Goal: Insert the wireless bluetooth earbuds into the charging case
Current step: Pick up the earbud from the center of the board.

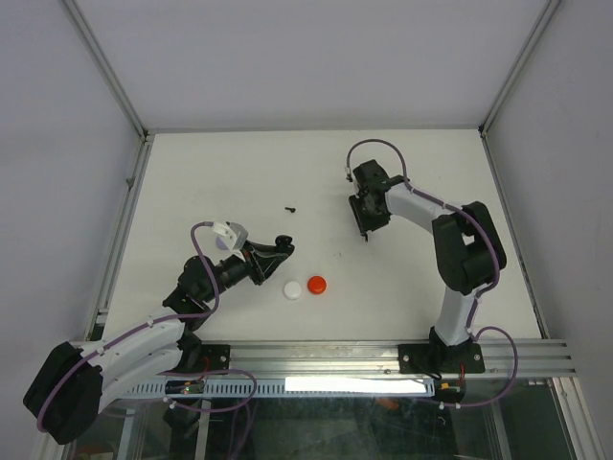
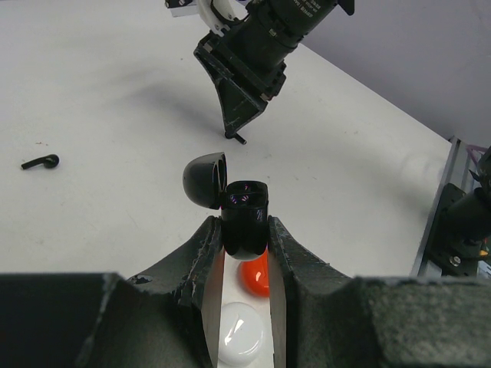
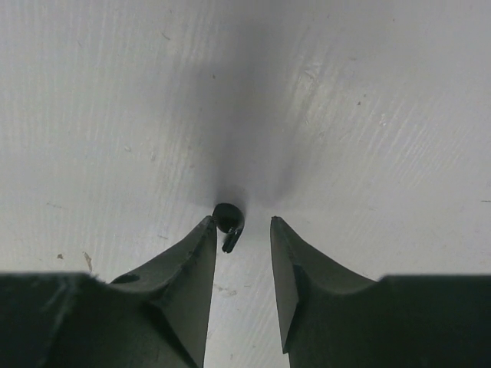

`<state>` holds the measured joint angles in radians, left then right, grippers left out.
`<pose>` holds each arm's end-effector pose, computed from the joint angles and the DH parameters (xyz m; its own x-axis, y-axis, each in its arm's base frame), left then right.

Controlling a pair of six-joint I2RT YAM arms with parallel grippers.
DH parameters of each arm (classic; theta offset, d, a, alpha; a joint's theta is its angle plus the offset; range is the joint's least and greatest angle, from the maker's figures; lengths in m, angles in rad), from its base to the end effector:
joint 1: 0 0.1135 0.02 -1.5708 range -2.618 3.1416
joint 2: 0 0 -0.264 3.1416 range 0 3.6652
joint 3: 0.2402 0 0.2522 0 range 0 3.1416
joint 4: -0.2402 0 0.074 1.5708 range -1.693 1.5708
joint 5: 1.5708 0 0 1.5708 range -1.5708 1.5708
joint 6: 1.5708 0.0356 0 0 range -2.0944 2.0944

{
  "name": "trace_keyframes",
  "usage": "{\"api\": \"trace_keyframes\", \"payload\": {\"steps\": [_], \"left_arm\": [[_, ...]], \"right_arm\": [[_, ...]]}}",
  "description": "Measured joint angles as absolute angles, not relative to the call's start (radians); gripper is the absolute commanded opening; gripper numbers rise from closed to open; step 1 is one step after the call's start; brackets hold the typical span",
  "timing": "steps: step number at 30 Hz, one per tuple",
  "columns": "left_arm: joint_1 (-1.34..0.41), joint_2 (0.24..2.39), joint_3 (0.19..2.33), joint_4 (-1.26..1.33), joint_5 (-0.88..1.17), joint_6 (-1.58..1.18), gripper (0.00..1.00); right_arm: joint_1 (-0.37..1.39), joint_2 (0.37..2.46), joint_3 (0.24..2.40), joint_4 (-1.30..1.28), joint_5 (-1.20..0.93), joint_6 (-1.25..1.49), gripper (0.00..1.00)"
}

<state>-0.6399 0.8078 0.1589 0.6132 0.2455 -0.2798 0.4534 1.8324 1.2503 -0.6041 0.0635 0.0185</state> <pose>0.1372 -0.1129 0.2002 -0.2413 -0.1543 -0.9581 0.7360 0.6143 -0.2843 0.3309 0.1587 0.1824 -0.8408 -0.3892 -0.3762 -0.4002 0.9149 -0.0519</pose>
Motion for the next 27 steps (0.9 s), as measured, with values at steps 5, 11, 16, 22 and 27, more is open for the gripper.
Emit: {"api": "trace_keyframes", "payload": {"steps": [5, 11, 16, 22, 27], "left_arm": [[-0.64, 0.813, 0.159, 0.614, 0.247, -0.279, 0.0], [-0.64, 0.82, 0.159, 0.623, 0.262, -0.279, 0.0], [-0.64, 0.825, 0.159, 0.629, 0.265, -0.279, 0.0], [-0.64, 0.826, 0.159, 0.629, 0.268, -0.279, 0.0], [-0.64, 0.826, 0.159, 0.633, 0.268, -0.279, 0.0]], "right_arm": [[0.45, 1.878, 1.275, -0.62, 0.056, 0.013, 0.35], [0.45, 1.904, 1.294, -0.64, 0.055, 0.005, 0.32], [0.45, 1.922, 1.321, -0.668, 0.054, 0.001, 0.28], [0.456, 1.938, 1.346, -0.7, 0.049, -0.002, 0.19], [0.469, 1.937, 1.348, -0.72, 0.061, -0.003, 0.16]]}}
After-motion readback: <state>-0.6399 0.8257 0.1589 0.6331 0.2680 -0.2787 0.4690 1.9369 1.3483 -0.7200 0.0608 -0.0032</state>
